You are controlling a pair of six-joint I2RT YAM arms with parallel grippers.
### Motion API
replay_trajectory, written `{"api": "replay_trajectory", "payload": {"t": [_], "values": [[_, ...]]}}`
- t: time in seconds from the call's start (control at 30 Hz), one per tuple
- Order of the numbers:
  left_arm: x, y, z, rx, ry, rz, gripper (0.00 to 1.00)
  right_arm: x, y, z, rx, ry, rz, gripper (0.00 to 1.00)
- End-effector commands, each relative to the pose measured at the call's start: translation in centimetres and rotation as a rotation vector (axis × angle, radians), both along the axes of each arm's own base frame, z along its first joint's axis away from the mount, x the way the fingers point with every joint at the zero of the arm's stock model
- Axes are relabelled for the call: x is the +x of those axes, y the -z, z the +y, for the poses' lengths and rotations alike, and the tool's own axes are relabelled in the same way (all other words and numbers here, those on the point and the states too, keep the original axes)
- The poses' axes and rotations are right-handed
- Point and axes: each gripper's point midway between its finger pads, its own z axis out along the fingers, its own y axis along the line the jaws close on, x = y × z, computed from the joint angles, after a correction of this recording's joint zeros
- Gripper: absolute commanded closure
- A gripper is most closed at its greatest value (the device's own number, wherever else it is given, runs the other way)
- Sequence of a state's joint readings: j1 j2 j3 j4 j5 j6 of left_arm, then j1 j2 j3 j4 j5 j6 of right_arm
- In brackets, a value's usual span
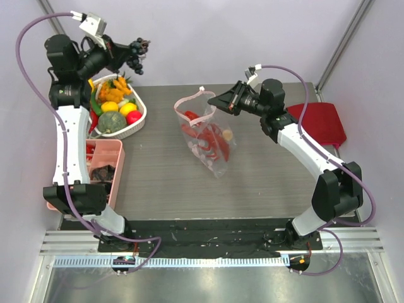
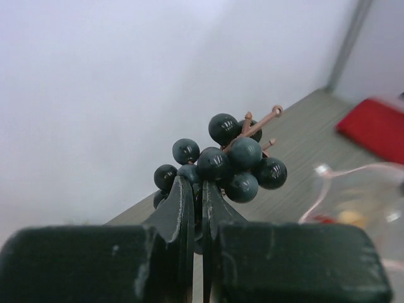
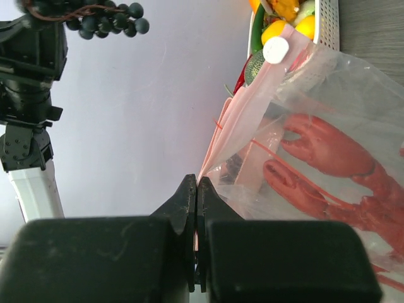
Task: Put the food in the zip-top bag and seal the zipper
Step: Pick up the fake fruit from the bin, then place the fake fruit in the zipper food storage bag.
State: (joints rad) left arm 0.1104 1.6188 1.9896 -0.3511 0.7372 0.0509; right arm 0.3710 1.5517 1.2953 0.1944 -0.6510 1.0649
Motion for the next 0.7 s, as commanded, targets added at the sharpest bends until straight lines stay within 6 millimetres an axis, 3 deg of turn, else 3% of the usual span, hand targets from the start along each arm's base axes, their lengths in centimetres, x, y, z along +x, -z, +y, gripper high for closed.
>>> {"api": "replay_trajectory", "payload": {"t": [0.0,0.1,0.13,0.17,0.23,0.3,0.5,0.6,0.67], "values": [[-3.2,-2.1,-5.9,-0.223,0.183,0.072,1.0,-0.6,0.2,0.2,0.037,-0.022,-0.023,0.99],[-4.7,-1.1,-10.5,-0.307,0.271,0.152,1.0,-0.5,1.7,0.1,0.037,-0.018,0.01,0.99],[-4.7,0.5,-11.5,-0.326,0.284,0.194,1.0,-0.4,1.9,0.0,0.038,-0.015,0.012,0.99],[-4.7,0.2,-12.0,-0.376,0.279,0.197,1.0,-0.4,1.9,-0.1,0.041,-0.013,0.017,0.99],[-5.3,2.2,-14.2,-0.432,0.323,0.269,1.0,-0.4,1.9,-0.3,0.044,-0.01,0.012,0.99],[-6.1,2.6,-16.0,-0.532,0.375,0.345,1.0,-0.4,1.8,-0.6,0.044,-0.006,0.009,0.99],[-6.3,7.4,-18.4,-0.728,0.39,0.577,1.0,-0.6,1.4,-0.9,0.051,-0.002,0.01,0.99],[-6.6,10.9,-19.6,-0.757,0.391,0.663,1.0,-0.7,0.5,-0.8,0.071,-0.01,0.0,0.99],[-6.8,11.9,-20.0,-0.762,0.385,0.692,1.0,-0.7,-0.1,-0.8,0.078,-0.014,-0.009,0.99]]}}
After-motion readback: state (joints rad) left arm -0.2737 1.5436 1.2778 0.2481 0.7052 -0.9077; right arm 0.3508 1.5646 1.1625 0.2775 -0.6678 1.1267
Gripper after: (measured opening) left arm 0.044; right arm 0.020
